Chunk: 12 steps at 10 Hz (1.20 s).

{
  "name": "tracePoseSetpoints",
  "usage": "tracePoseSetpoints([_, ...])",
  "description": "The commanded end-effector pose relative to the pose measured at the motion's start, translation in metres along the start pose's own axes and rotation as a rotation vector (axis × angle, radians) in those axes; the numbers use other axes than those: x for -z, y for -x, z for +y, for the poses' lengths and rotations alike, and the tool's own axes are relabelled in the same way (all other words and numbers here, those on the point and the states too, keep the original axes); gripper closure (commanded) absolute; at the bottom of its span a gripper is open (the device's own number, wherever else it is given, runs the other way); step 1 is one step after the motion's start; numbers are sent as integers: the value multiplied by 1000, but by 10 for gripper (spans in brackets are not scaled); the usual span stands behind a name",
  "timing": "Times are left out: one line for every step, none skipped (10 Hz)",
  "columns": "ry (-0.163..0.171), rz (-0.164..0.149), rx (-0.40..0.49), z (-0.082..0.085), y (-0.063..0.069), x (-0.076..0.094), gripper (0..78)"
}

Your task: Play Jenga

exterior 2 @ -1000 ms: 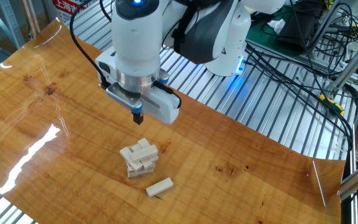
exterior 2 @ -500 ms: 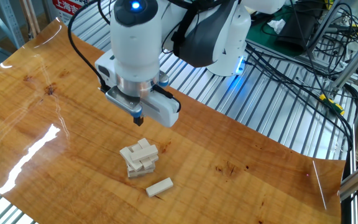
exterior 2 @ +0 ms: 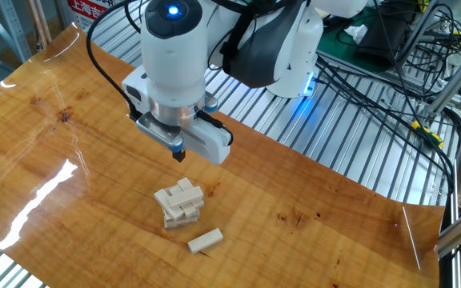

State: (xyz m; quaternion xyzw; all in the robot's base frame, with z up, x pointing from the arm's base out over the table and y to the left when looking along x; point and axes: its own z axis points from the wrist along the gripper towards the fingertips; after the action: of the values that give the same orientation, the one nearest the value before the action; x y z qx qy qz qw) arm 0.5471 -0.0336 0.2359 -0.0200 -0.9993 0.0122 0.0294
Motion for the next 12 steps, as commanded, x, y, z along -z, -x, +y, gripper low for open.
tracePoseSetpoints([-3, -6, 7, 3, -2, 5, 764])
tracePoseSetpoints([-12, -6, 1, 6, -5, 7, 764])
tracePoseSetpoints([-13, -6, 1, 6, -5, 7, 764])
tracePoseSetpoints([-12, -5, -1, 6, -5, 7, 764])
tracePoseSetpoints([-12, -3, 0, 6, -5, 7, 764])
tracePoseSetpoints([-13, -1, -1, 6, -5, 7, 764])
tracePoseSetpoints([-24, 3, 4, 6, -5, 7, 764])
tracePoseSetpoints([-50, 0, 16, 6, -5, 7, 764])
tracePoseSetpoints([-67, 0, 25, 6, -5, 7, 764])
tracePoseSetpoints([-64, -3, 27, 6, -5, 7, 764])
tracePoseSetpoints([-56, -3, 36, 6, -5, 9, 764])
tracePoseSetpoints([-48, 1, 45, 6, -7, 16, 764])
